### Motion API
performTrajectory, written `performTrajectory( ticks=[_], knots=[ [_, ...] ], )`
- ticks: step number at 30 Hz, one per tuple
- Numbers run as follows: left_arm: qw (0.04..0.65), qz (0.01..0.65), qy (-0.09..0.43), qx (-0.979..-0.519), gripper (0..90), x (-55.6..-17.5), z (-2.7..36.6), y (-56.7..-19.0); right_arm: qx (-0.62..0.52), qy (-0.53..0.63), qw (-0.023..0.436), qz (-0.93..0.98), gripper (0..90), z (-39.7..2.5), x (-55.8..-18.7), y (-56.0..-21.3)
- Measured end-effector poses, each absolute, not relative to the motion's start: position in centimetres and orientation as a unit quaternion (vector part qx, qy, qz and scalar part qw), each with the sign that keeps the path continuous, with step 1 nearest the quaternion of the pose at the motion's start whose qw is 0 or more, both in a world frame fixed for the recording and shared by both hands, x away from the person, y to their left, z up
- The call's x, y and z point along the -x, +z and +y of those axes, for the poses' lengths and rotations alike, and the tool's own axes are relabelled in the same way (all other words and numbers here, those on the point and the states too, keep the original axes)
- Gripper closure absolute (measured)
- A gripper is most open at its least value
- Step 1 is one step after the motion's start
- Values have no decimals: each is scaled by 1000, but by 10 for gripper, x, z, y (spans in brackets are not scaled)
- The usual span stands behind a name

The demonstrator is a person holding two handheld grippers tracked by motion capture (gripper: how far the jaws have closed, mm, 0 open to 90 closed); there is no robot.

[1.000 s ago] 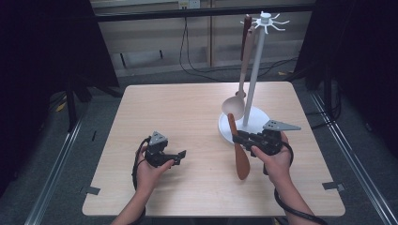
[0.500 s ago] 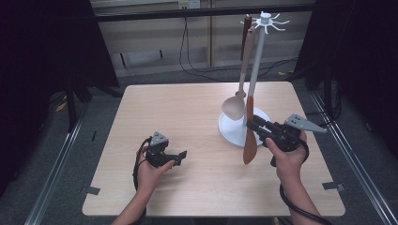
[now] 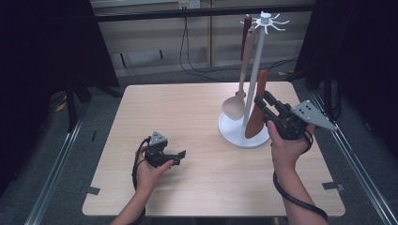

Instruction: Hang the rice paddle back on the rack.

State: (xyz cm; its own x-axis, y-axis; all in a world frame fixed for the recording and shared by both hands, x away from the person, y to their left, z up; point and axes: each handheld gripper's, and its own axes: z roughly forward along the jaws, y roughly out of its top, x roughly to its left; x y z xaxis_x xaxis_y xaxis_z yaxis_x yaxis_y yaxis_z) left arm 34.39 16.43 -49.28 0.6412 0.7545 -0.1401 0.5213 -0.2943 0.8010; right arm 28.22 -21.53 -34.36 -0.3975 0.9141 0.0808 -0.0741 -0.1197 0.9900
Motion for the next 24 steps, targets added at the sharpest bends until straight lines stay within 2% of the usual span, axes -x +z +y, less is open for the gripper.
performTrajectory(
  ticks=[8,24],
  knots=[
    [439,400,134,-793,102,-345,165,-493,-384,637,428,513,665,-208,-287,-324],
    [442,403,134,-790,103,-344,166,-492,-387,623,469,491,665,-200,-299,-294]
  ],
)
